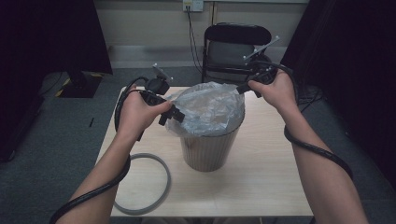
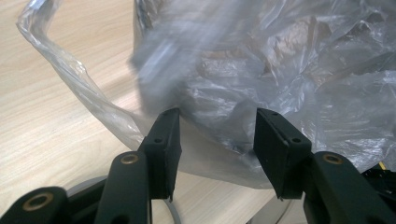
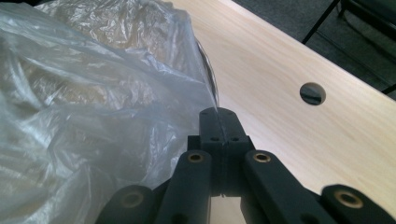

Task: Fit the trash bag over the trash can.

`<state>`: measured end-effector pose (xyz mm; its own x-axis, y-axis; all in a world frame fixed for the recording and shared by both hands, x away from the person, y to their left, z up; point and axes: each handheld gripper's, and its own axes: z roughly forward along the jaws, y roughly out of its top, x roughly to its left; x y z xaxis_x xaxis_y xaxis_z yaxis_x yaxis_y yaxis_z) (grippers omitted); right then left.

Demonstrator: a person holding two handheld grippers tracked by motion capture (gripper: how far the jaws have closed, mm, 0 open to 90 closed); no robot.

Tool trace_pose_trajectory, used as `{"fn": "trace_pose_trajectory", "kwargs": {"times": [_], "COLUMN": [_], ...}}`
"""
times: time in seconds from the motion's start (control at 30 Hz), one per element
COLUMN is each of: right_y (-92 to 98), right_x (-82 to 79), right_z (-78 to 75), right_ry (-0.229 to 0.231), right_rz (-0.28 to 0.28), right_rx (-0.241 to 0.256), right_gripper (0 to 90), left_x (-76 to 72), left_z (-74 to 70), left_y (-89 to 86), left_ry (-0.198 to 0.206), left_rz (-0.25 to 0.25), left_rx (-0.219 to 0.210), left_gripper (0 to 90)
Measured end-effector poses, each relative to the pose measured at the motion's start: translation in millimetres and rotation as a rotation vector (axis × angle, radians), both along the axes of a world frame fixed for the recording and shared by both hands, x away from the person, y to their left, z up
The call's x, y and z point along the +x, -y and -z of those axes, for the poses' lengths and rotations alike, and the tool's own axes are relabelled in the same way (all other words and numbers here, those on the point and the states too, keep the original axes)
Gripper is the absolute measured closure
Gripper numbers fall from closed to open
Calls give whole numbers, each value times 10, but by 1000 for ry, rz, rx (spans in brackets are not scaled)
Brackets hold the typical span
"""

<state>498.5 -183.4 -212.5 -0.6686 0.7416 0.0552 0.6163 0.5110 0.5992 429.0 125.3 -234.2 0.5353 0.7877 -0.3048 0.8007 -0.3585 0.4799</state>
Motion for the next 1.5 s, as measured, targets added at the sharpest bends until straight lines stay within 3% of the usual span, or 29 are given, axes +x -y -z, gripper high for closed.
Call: {"fn": "trace_pose_trajectory", "kwargs": {"times": [0.13, 0.23, 0.53, 0.63, 0.73, 0.8, 0.9, 1.07, 1.23, 1.4, 1.5], "right_y": [191, 289, 347, 354, 368, 368, 389, 415, 358, 210, 54], "right_x": [-48, -65, -84, -96, -113, -123, -126, -139, -166, -178, -155], "right_z": [45, 180, 444, 468, 456, 438, 388, 234, 73, -69, -97], "right_ry": [-9, -50, -133, -144, -127, -110, -97, -57, -19, 26, 38], "right_rz": [33, 27, -19, -27, -31, -18, -6, 4, -29, -72, -102], "right_rx": [15, 32, 114, 88, 73, 46, 26, 23, -3, -5, -38], "right_gripper": [900, 900, 900, 900, 899, 820, 772, 614, 503, 462, 462], "left_x": [-6, -12, -4, -5, -10, -14, -17, -4, 4, 7, 4], "left_z": [8, 5, 22, 31, 23, 15, 5, 2, 7, -2, -6], "left_y": [15, 26, 28, 27, 34, 46, 54, 47, 58, 69, 72], "left_ry": [1, 1, -9, -14, -14, -12, -14, -16, -21, -18, -18], "left_rz": [1, 0, -3, -3, 3, 2, 2, 3, 0, 0, 7], "left_rx": [2, 4, 0, -10, -7, -2, 3, 4, 8, 20, 23], "left_gripper": [508, 506, 501, 503, 505, 504, 501, 498, 499, 502, 504]}}
